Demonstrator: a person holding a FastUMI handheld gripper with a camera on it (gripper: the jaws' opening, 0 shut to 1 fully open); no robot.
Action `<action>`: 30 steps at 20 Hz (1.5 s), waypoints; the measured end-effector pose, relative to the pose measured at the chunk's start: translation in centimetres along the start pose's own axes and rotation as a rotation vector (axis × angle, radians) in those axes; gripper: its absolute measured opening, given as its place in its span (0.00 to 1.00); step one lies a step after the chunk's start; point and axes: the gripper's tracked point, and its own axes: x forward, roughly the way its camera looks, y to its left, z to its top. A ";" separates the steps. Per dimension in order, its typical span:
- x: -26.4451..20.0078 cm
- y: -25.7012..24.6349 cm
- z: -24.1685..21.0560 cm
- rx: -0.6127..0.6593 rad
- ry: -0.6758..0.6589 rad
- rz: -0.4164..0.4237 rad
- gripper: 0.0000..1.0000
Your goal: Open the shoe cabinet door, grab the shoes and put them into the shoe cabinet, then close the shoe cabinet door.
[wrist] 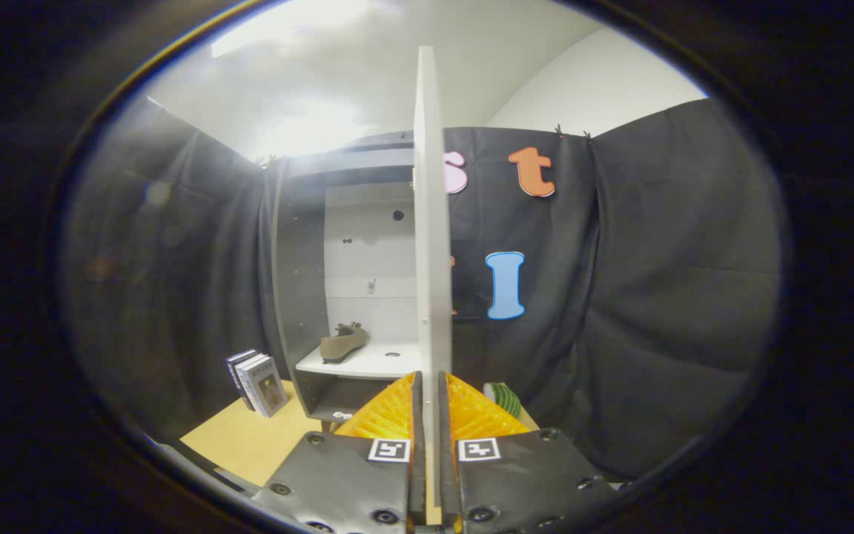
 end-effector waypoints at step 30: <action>10.1 18.0 -39.5 0.049 0.422 -0.057 0.42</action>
